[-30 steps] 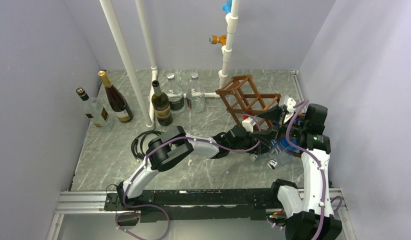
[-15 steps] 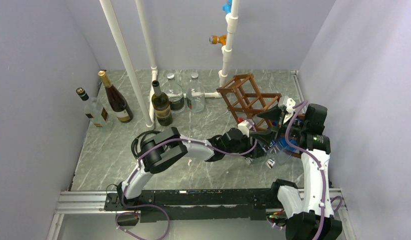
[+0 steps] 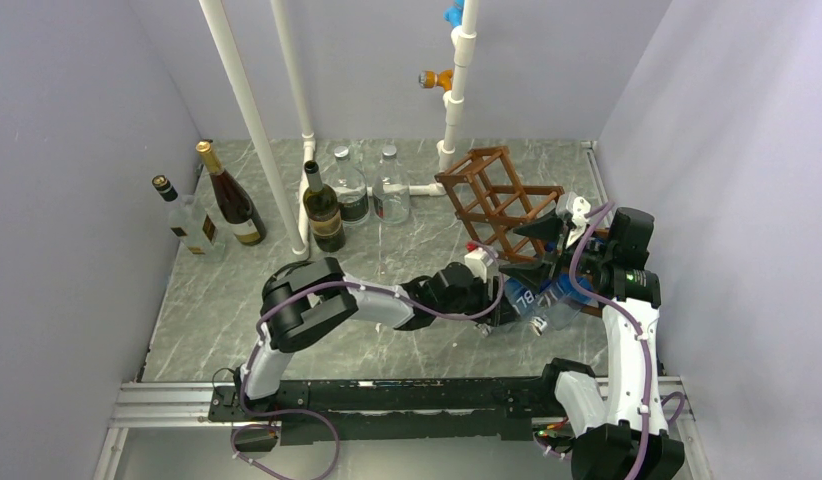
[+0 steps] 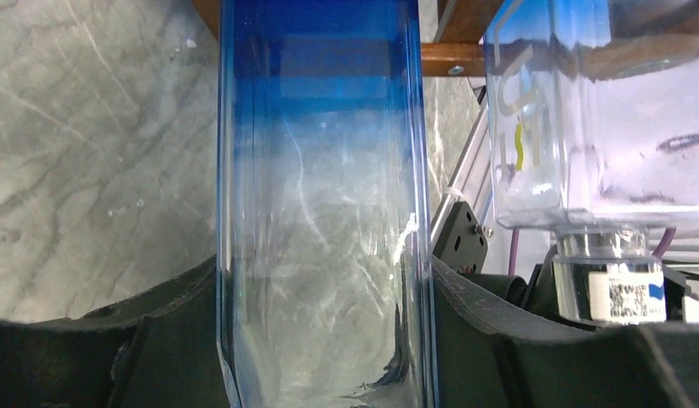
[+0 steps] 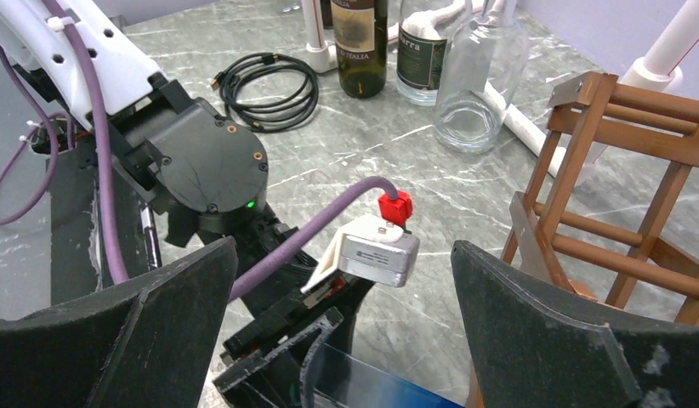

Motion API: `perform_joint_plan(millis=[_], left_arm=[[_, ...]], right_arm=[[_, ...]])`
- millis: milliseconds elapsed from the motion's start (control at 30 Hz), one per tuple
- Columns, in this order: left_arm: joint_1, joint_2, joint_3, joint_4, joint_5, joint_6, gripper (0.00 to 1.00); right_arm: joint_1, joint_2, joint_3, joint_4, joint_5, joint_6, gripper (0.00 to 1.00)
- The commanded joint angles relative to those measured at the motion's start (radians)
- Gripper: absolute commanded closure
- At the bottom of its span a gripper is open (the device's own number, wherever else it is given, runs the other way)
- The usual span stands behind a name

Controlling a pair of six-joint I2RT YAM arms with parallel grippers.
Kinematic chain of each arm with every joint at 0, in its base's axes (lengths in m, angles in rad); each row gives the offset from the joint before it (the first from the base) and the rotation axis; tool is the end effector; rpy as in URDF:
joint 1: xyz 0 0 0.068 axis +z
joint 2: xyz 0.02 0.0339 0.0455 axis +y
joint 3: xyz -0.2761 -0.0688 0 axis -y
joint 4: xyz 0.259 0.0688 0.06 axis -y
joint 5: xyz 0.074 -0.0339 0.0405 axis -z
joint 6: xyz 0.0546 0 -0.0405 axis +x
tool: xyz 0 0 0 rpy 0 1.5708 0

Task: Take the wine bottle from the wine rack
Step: Pick up the wine bottle from the wine rack.

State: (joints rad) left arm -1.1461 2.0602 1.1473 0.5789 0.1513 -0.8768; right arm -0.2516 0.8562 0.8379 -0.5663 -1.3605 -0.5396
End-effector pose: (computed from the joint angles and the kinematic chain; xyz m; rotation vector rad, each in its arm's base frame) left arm 0.1889 -0.4376 0.1470 0.4142 2.1710 -1.4197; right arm 0.1783 0.0093 0.3302 -0.9289 1.5011 0.8734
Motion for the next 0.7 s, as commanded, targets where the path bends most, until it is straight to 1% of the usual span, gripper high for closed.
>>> perform_joint_plan(millis=[0,233,667], left_arm=[[0.009,-0.116,-0.038,0.124,-0.065,0.042,1.0],[0.009,-0.171,-0.137,0.181,-0.063,0.053,1.0],[0.009,-0.229,-0.2,0.148,-0.103,0.054,1.0]], right_arm=[[0.005,-0.012,-0.004,0.011,-0.005,-0.025,0.0],[0.007,-0.013,-0.006,0.009,-0.005,-0.029,0.0],[0.006,-0.012,-0.01,0.008,-0.005,-0.034,0.0]])
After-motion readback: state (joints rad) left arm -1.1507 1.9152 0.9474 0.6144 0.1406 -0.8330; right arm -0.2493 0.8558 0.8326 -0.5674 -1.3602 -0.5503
